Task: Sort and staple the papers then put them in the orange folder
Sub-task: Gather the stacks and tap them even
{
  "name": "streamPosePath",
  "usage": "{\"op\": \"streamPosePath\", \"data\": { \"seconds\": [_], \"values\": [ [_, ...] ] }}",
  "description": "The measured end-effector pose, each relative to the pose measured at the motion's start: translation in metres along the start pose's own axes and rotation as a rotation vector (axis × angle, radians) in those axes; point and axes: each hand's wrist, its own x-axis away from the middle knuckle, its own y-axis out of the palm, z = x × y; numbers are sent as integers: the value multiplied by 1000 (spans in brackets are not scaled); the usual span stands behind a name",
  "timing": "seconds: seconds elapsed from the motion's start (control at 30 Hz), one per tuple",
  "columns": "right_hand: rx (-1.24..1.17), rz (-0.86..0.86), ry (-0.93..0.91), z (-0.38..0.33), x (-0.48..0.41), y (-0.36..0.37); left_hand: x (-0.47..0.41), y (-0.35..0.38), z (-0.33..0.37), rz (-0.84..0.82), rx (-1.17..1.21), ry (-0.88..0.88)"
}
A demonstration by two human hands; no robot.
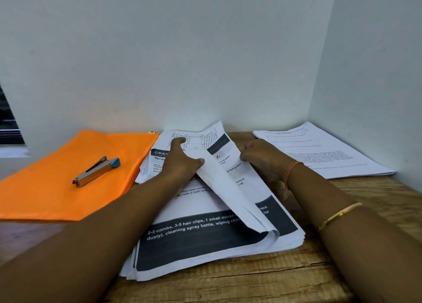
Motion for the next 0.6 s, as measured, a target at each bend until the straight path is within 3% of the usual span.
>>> {"op": "streamPosePath", "data": {
  "seconds": [0.17,0.33,0.43,0.6],
  "values": [
    [-277,-52,-137,-11,17,-2,-1,0,-2,-49,0,-11],
    [-121,-152,-181,-13,7,0,-3,2,3,-20,42,-38],
    [-161,-221,-203,-13,7,3,-2,2,6,-45,39,-39],
    [-175,-163,-208,-14,8,3,-4,2,-3,-51,60,-24]
  ]
}}
